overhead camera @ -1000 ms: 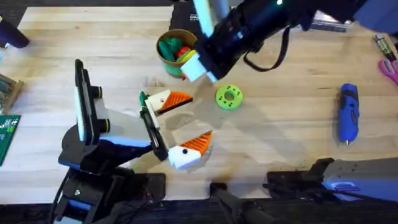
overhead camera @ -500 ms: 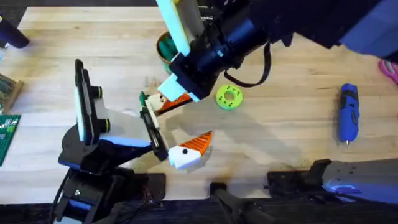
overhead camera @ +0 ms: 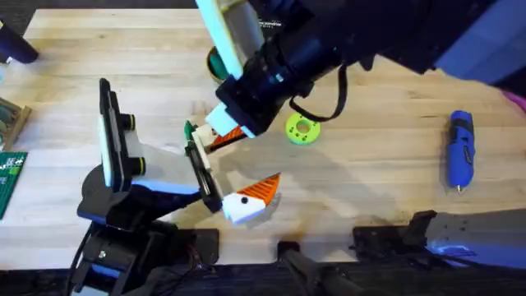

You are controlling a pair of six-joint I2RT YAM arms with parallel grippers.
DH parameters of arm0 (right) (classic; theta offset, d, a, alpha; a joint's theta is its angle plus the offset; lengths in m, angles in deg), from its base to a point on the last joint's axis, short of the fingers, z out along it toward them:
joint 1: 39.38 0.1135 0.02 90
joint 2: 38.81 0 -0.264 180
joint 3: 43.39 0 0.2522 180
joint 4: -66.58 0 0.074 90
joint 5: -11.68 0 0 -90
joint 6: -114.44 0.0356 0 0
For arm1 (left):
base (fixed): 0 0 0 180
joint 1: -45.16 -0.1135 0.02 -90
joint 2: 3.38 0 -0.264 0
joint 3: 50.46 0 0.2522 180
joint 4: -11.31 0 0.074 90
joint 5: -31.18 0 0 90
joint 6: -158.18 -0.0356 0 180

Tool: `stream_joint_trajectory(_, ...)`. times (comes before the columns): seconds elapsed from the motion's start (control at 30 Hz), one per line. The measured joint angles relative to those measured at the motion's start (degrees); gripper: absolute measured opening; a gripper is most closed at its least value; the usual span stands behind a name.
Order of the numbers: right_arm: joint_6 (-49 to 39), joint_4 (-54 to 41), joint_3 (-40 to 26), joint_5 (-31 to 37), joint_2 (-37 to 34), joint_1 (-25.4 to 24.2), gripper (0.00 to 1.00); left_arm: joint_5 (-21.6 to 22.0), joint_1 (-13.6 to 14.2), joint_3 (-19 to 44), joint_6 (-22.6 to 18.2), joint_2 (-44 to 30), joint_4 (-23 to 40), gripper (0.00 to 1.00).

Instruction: Pick up the gripper from the table and insert it into the empty holder that is missing its gripper. Then pick up a screw, insert it into the mounting hole, and use the screwdriver to tighten it. Finally, clean up the table by picking up the vegetable and placing it into the bucket.

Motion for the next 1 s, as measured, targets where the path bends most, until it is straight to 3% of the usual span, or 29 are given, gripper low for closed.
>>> stream_joint_trajectory(0.27,2.39,-0.94,-0.66,2.86,0.0,1.57,0.007,-0.02,0.0,0.0,0.0,0.0,0.0,0.985)
stream_joint_trajectory(0.63,2.85,-9.0,-9.79,3.93,-6.35,2.23,0.007,-0.02,0.0,0.0,0.0,0.0,0.0,0.985)
stream_joint_trajectory(1.0,2.7,-11.06,-10.78,7.14,-7.76,3.66,0.007,-0.02,0.0,0.0,0.0,0.0,0.0,0.985)
